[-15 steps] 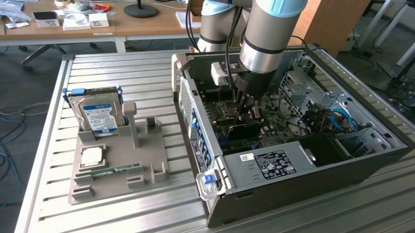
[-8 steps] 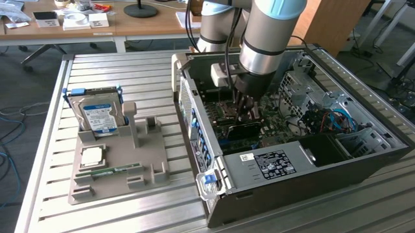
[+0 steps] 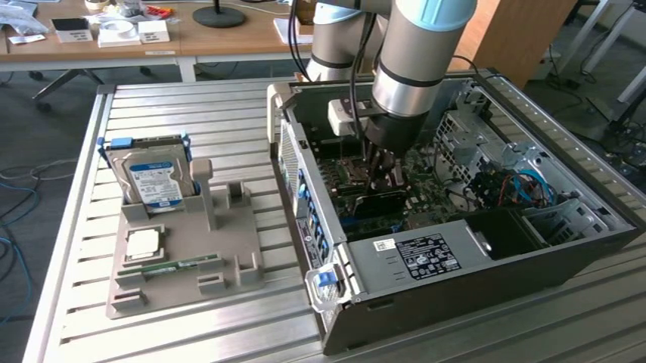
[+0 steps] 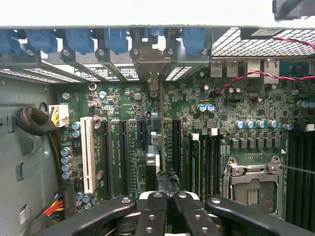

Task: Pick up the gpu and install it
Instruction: 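Press down on the gpu until it lock into place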

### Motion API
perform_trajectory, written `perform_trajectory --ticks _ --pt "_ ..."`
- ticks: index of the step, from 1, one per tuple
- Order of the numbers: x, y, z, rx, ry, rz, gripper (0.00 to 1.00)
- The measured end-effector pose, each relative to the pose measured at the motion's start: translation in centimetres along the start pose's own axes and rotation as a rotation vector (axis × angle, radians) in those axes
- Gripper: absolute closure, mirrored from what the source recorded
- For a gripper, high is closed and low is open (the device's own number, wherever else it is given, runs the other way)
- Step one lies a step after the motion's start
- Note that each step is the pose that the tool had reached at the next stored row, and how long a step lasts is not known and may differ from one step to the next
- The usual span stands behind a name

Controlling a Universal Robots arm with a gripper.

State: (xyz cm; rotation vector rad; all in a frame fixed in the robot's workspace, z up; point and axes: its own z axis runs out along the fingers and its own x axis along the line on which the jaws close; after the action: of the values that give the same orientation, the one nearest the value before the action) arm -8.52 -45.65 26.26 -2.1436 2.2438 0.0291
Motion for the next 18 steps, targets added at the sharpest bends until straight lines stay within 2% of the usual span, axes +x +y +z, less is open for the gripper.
perform_trajectory --ticks 18 --pt "0.02 0.07 0.18 -0.0003 0.0002 0.000 0.89"
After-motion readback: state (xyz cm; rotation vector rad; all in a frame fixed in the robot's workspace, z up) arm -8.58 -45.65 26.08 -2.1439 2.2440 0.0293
